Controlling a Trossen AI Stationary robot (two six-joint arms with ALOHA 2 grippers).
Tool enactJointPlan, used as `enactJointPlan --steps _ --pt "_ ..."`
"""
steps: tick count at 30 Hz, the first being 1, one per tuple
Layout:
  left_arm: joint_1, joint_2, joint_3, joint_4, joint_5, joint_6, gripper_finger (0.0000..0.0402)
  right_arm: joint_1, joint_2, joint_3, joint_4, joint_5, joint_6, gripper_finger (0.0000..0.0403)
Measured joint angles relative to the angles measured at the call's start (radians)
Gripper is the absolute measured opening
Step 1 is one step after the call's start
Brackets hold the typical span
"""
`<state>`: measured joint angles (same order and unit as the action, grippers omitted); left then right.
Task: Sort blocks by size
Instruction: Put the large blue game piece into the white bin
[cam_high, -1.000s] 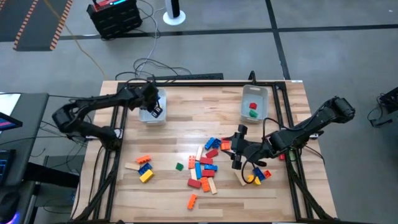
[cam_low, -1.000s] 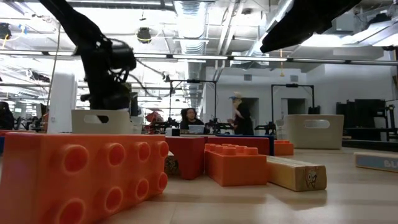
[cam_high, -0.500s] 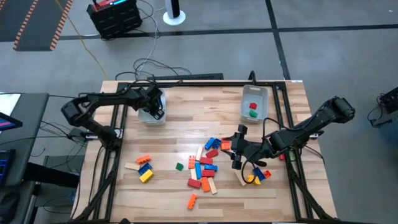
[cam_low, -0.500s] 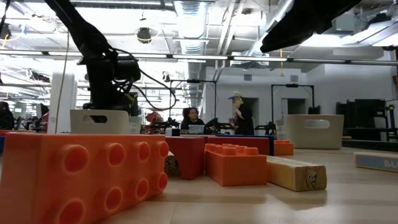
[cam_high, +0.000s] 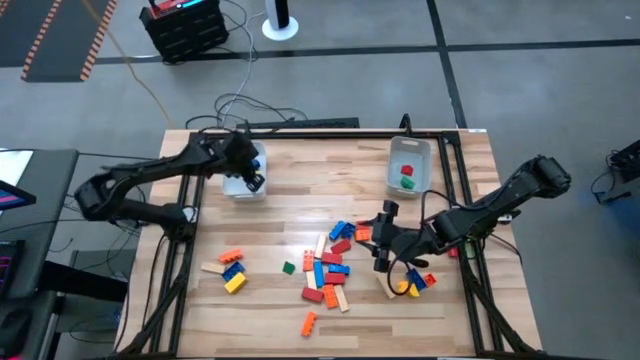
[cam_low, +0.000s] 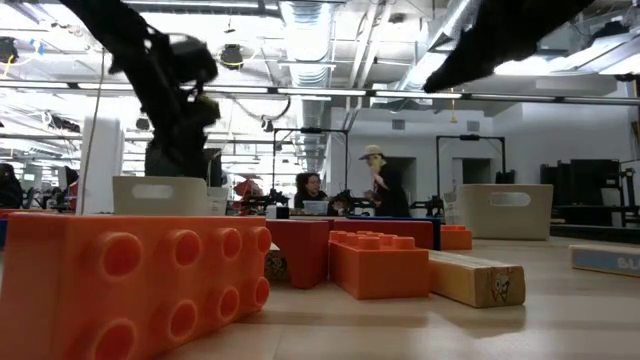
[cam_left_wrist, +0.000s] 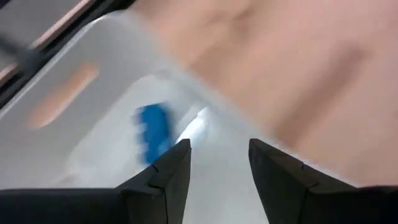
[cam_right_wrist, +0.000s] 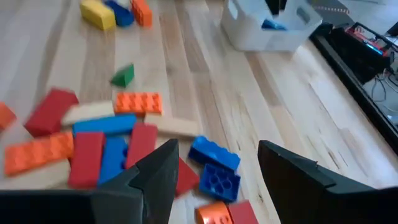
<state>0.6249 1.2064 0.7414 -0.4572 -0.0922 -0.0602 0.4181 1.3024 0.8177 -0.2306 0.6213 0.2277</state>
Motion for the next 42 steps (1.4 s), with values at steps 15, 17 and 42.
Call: enactJointPlan --steps 15,17,42 --pt "-0.491 -0.055 0.0 0.172 -0.144 -0.058 0.0159 -0.317 0.28 0.114 0.069 -0.462 -0.309 0.025" --pt "-0.511 -0.056 0.0 0.166 -0.166 -0.037 0.0159 -0.334 0.333 0.162 0.047 -0.468 -0.36 0.025" --pt "-0.519 -0.056 0.0 0.051 -0.169 -0.019 0.0159 -0.392 0.615 0.457 -0.279 -0.542 -0.653 0.0249"
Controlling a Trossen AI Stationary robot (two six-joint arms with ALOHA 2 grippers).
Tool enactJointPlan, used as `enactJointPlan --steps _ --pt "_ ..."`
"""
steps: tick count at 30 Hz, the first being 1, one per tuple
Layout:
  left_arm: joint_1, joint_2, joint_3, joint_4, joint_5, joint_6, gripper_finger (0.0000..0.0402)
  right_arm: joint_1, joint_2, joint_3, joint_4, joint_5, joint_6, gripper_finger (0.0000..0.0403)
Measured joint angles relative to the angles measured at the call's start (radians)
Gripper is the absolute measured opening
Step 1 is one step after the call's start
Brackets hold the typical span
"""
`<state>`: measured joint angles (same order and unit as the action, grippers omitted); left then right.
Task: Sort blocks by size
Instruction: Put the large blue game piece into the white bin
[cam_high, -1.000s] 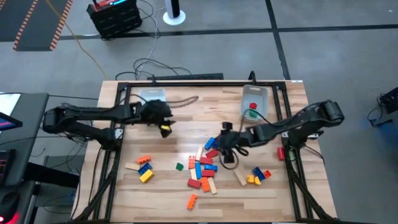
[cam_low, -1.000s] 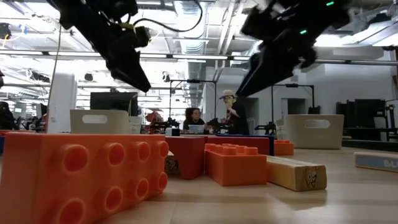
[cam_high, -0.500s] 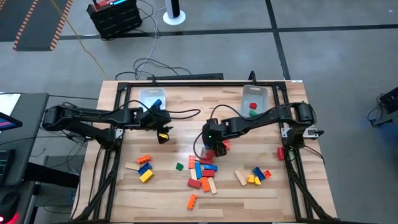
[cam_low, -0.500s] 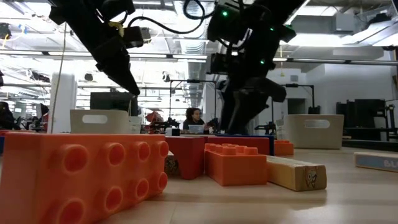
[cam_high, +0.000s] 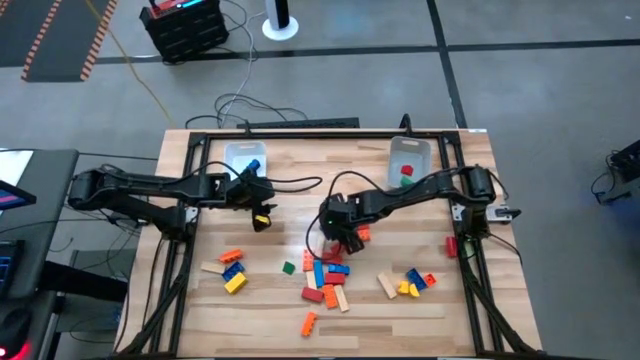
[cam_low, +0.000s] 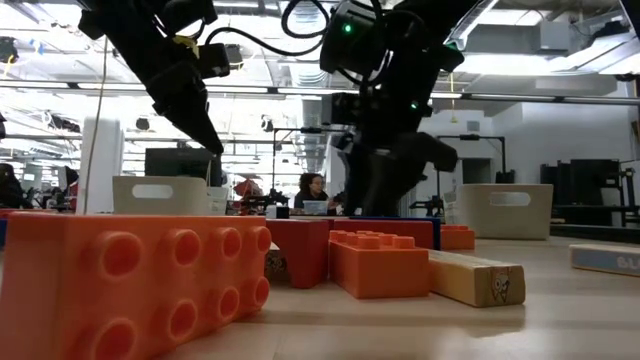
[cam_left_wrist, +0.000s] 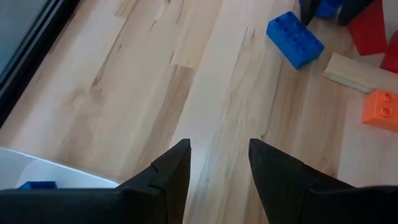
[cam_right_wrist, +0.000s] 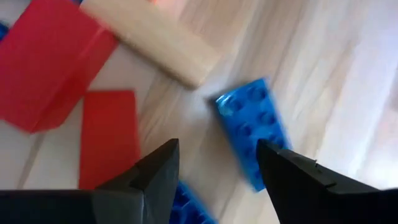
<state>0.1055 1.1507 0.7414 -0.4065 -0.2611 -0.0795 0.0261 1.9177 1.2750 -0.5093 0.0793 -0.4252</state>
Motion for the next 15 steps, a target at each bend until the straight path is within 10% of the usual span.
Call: enactJointPlan --steps 15 --pt "0.0 0.0 0.0 0.016 0.001 0.007 0.0159 -0.066 0.009 0.04 0.043 -0.089 -0.027 0.0248"
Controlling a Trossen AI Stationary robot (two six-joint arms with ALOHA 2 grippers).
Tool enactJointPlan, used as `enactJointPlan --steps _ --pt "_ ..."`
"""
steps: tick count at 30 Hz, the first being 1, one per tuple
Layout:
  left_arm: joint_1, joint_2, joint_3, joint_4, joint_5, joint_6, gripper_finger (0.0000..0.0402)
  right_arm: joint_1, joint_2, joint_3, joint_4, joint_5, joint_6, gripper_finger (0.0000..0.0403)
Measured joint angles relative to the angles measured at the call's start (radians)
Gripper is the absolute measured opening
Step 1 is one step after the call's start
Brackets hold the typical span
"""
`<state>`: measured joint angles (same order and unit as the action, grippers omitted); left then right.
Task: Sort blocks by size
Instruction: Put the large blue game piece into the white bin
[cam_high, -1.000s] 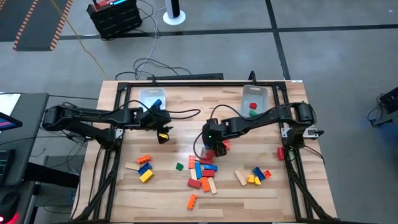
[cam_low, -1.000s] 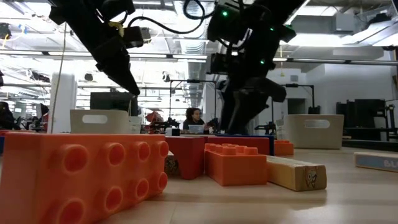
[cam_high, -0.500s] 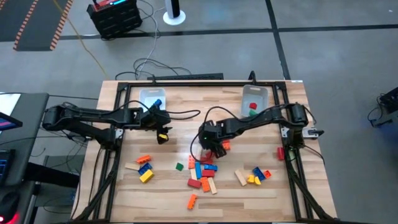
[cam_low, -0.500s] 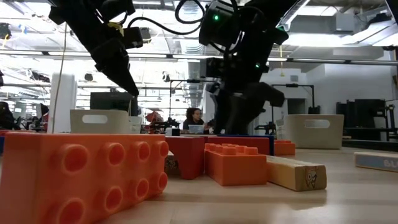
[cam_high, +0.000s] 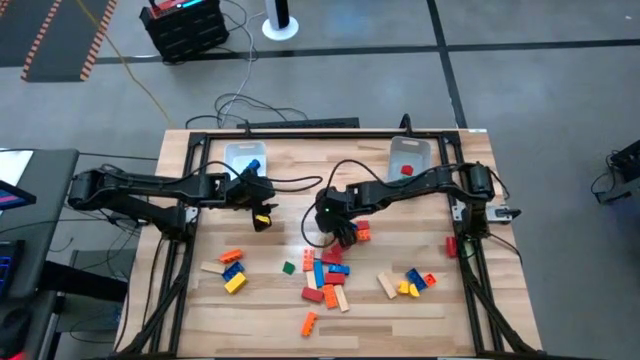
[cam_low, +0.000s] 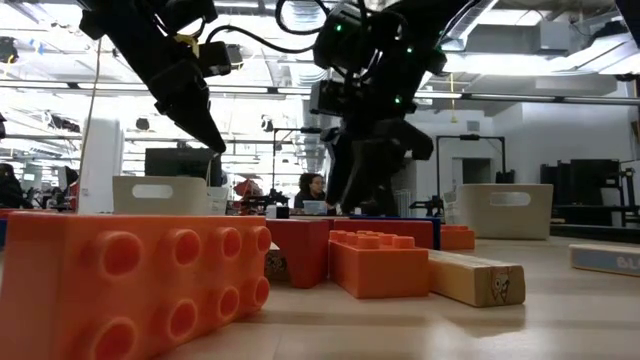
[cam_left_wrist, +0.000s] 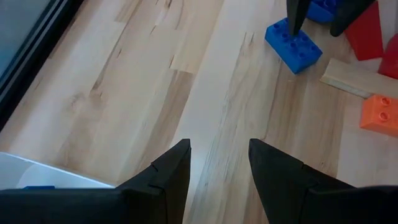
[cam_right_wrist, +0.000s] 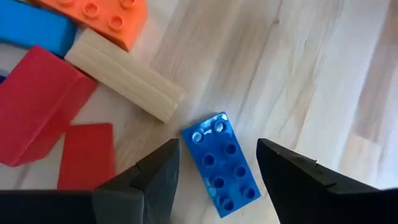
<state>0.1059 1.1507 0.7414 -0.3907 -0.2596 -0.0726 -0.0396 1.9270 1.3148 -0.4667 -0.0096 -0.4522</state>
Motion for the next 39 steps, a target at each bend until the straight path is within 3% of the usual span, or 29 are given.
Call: enactJointPlan --steps 14,23,30,35,39 --pt "0.0 0.0 0.0 -0.02 0.0 -0.008 0.0159 -0.016 0.08 0.001 0.034 -0.022 0.001 0.0246" --pt "0.0 0.0 0.0 -0.022 0.0 -0.01 0.0159 -0.023 0.088 0.0 0.014 -0.011 0.007 0.0162" --pt "0.0 0.0 -0.001 -0.009 0.0 0.014 0.0159 -0.03 -0.02 -0.002 -0.006 -0.009 0.042 0.0162" --pt "-0.001 0.0 -0.098 0.245 0.006 0.045 0.0159 -0.016 -0.185 -0.04 0.058 -0.005 0.117 0.0162" --pt "-0.017 0.01 -0.234 0.563 0.024 0.042 0.0159 0.035 -0.306 -0.148 0.28 0.002 0.193 0.0162"
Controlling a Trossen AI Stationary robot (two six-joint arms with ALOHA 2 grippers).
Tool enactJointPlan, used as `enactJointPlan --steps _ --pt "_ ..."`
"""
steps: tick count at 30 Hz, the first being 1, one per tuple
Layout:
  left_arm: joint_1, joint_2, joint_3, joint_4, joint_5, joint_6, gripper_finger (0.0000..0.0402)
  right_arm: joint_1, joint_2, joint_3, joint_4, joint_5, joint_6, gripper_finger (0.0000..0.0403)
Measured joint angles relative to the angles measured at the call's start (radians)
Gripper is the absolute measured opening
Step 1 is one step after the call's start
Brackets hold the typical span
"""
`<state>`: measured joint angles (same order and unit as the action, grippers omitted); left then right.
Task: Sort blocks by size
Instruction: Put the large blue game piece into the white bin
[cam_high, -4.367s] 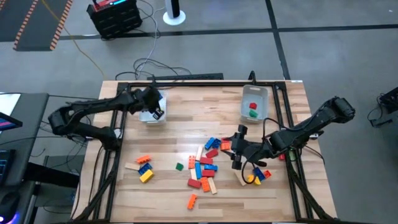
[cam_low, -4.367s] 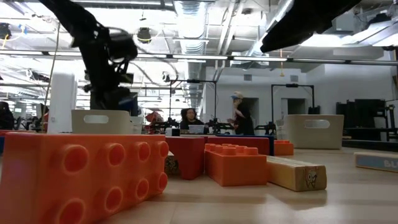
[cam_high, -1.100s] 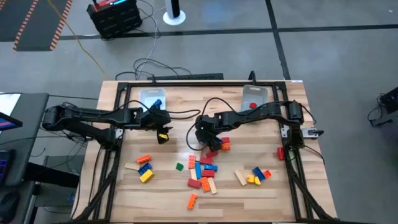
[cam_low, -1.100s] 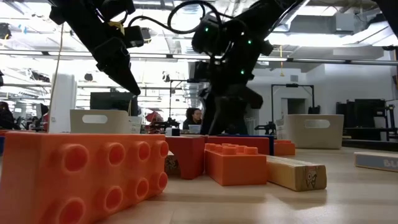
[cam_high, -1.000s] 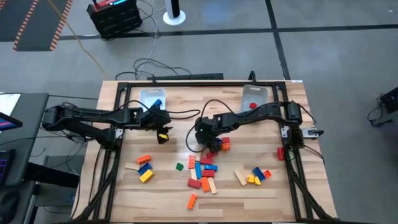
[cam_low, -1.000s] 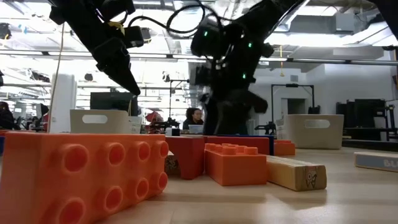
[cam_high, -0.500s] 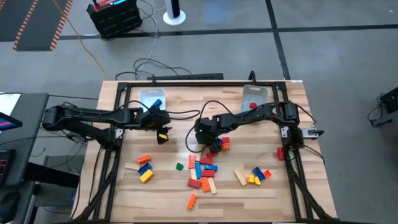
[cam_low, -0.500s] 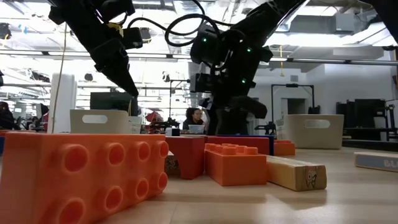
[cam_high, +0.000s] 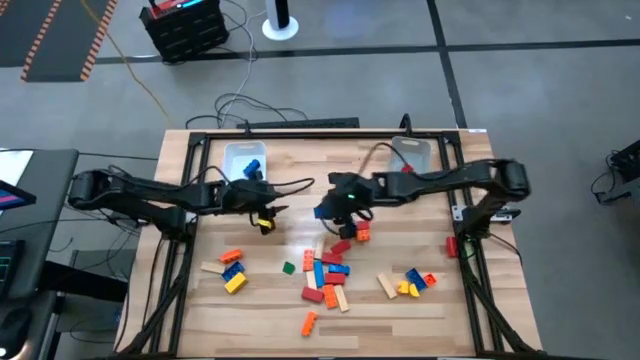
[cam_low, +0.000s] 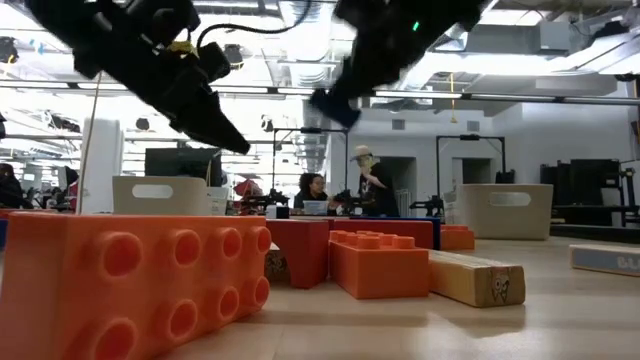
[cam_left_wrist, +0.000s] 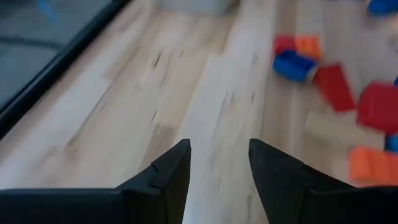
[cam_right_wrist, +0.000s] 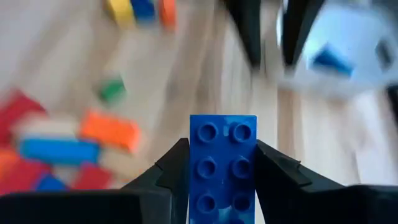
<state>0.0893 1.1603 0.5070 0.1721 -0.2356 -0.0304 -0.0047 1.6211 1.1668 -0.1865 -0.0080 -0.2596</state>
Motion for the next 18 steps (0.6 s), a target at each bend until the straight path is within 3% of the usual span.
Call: enactJointPlan --steps 4,8,18 --pt "-0.038 0.014 -0.058 0.223 0.0 -0.002 0.0159 0.066 -0.067 -0.132 0.348 0.082 0.045 0.0162" --pt "-0.091 0.054 -0.053 0.374 0.001 -0.001 0.0159 0.104 -0.051 -0.198 0.671 0.093 0.051 0.017" --pt "-0.192 0.248 0.099 0.482 0.0 0.07 0.0159 0.115 0.096 -0.201 1.045 0.095 0.042 0.0169"
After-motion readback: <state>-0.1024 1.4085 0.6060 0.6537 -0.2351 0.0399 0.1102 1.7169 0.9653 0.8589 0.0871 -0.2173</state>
